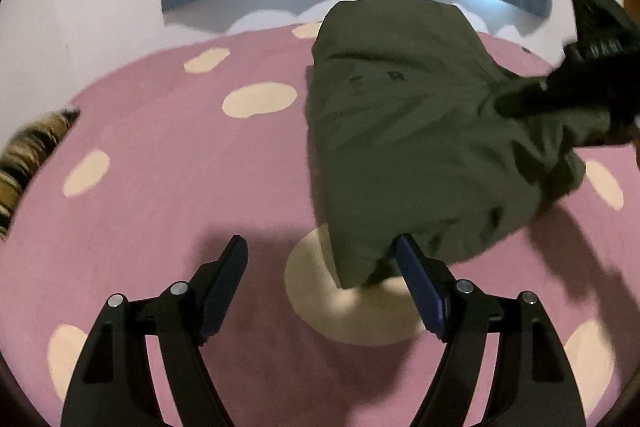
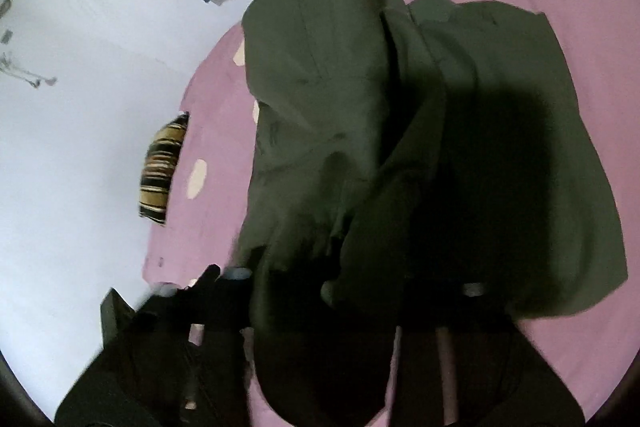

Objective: Fold small clothes

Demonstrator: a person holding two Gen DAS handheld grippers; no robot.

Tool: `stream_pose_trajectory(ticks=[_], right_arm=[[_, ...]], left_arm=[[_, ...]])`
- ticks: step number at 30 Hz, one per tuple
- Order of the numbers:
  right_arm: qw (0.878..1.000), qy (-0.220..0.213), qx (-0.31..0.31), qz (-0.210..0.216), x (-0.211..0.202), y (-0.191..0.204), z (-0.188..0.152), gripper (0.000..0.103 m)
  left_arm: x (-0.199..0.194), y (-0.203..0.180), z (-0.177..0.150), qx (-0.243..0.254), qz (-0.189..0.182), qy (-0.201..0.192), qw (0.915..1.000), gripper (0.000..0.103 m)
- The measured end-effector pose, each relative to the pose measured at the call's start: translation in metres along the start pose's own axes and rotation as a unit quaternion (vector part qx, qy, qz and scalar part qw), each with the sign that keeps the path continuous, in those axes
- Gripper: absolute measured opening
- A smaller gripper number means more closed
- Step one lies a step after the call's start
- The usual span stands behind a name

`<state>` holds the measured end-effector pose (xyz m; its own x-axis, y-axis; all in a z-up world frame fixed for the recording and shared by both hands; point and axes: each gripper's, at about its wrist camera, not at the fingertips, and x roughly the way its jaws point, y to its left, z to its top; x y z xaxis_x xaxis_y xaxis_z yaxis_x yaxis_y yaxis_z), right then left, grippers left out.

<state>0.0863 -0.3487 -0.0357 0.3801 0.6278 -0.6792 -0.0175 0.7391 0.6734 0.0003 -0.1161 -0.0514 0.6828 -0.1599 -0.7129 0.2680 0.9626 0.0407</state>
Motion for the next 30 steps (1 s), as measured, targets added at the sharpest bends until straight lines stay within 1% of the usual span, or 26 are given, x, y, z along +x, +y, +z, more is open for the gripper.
stream_pose_trajectory(ticks=[1,3,5,7,9,11,13,15,17,18,21,23,27,30], right_arm=[[1.000,-0.003,-0.007,-0.004,-0.001,0.003,0.001,0.017],[1.000,-0.019,-0.023,0.002,-0.013,0.015,0.002,0.014],[0.998,-0.041,-0.038,0.019,-0.030,0.028,0.003,0.013],[0.995,-0.074,-0.058,0.031,-0.051,0.039,0.006,0.012],[0.993,-0.095,-0.065,0.040,-0.070,0.038,0.007,0.012],[0.991,-0.108,-0.067,0.036,-0.082,0.031,0.009,0.012],[0.992,-0.113,-0.054,0.033,-0.088,0.009,0.010,0.012],[0.993,-0.111,-0.032,0.027,-0.084,-0.020,0.007,0.012],[0.994,-0.107,-0.006,0.027,-0.078,-0.048,0.004,0.012],[0.994,-0.104,0.012,0.033,-0.073,-0.066,0.001,0.012],[0.993,-0.096,0.053,0.049,-0.058,-0.103,-0.006,0.013],[0.992,-0.091,0.067,0.051,-0.048,-0.117,-0.010,0.013],[0.988,-0.091,0.095,0.086,-0.034,-0.144,-0.015,0.012],[0.987,-0.090,0.097,0.094,-0.035,-0.146,-0.015,0.014]], left_arm=[[0.003,0.001,0.002,-0.004,0.002,-0.001,1.0000,0.083],[0.001,0.000,0.003,-0.001,0.002,-0.011,0.9999,0.083],[-0.009,-0.001,0.005,-0.002,-0.009,-0.028,0.9996,0.083],[-0.017,-0.003,0.008,0.000,-0.014,-0.041,0.9991,0.083],[-0.024,-0.009,0.009,0.011,-0.013,-0.057,0.9982,0.084],[-0.024,-0.015,0.009,0.020,-0.014,-0.068,0.9974,0.084],[-0.022,-0.024,0.008,0.036,-0.005,-0.079,0.9963,0.084],[-0.018,-0.032,0.007,0.051,0.000,-0.086,0.9949,0.085],[-0.015,-0.037,0.009,0.059,-0.003,-0.087,0.9944,0.086],[-0.014,-0.039,0.009,0.064,-0.005,-0.087,0.9941,0.086],[-0.009,-0.046,0.010,0.078,-0.009,-0.085,0.9933,0.087],[-0.006,-0.047,0.011,0.083,-0.014,-0.083,0.9930,0.088],[0.000,-0.048,0.013,0.081,-0.024,-0.077,0.9934,0.088],[0.000,-0.048,0.013,0.078,-0.025,-0.076,0.9937,0.088]])
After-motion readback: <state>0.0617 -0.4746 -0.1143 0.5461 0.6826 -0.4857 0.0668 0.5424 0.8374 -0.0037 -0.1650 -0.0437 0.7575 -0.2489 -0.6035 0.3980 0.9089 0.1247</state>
